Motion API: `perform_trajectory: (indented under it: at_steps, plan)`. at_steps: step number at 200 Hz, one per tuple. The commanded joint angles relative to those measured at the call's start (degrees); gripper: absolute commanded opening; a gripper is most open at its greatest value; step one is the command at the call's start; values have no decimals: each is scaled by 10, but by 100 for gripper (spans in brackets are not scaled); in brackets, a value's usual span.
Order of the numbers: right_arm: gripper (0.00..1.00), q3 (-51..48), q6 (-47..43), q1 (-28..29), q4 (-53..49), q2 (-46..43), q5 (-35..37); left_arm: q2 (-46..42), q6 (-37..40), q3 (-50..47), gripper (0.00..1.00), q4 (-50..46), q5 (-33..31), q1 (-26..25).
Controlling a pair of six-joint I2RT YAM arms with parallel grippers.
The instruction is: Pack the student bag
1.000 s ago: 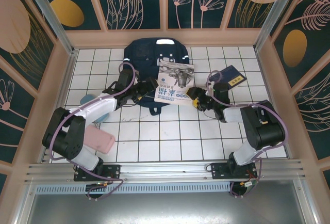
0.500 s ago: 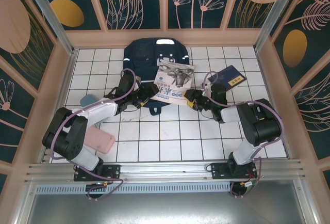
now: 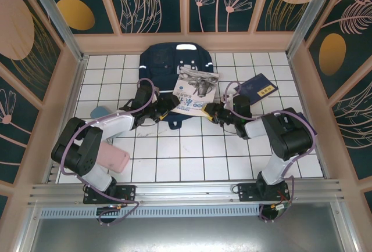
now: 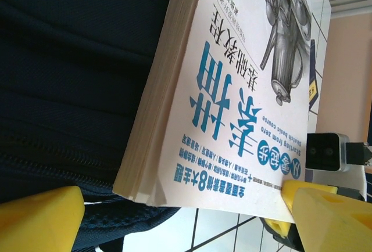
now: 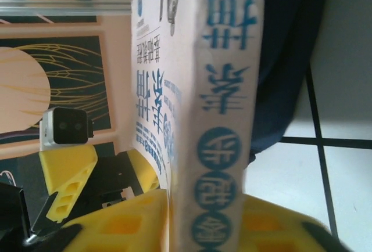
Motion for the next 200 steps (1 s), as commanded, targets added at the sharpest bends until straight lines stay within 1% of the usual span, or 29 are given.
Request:
perform_trajectory:
  at_steps: [1,27,66,97,111,124,140,157,172,189,200]
  plan:
    - [17,13,25,-12,52,-38,-23,5,-4,6,94,8,12,-3]
    - [11,26,71,-28,58,-61,-71,4,-28,7,94,47,49,-3]
    - [9,23,151,-37,117,-79,-109,6,-76,-5,95,119,96,-3]
    - [7,13,208,-41,184,-81,-122,11,-99,-6,92,150,113,-3]
    - [7,10,229,-43,210,-81,-124,14,-101,-2,91,128,104,-3]
    - [7,13,233,-44,215,-80,-127,13,-98,-2,91,113,92,-3]
    - [7,13,236,-44,218,-78,-130,18,-111,-5,88,137,101,-3]
    - [7,7,235,-47,217,-78,-134,26,-133,-6,81,182,117,-3]
    - [7,-3,230,-54,212,-80,-138,29,-142,-4,74,202,117,-3]
    - [6,-11,202,-71,179,-85,-146,33,-145,2,69,214,114,-3]
    - [7,-9,170,-82,135,-90,-157,38,-148,4,67,224,114,-3]
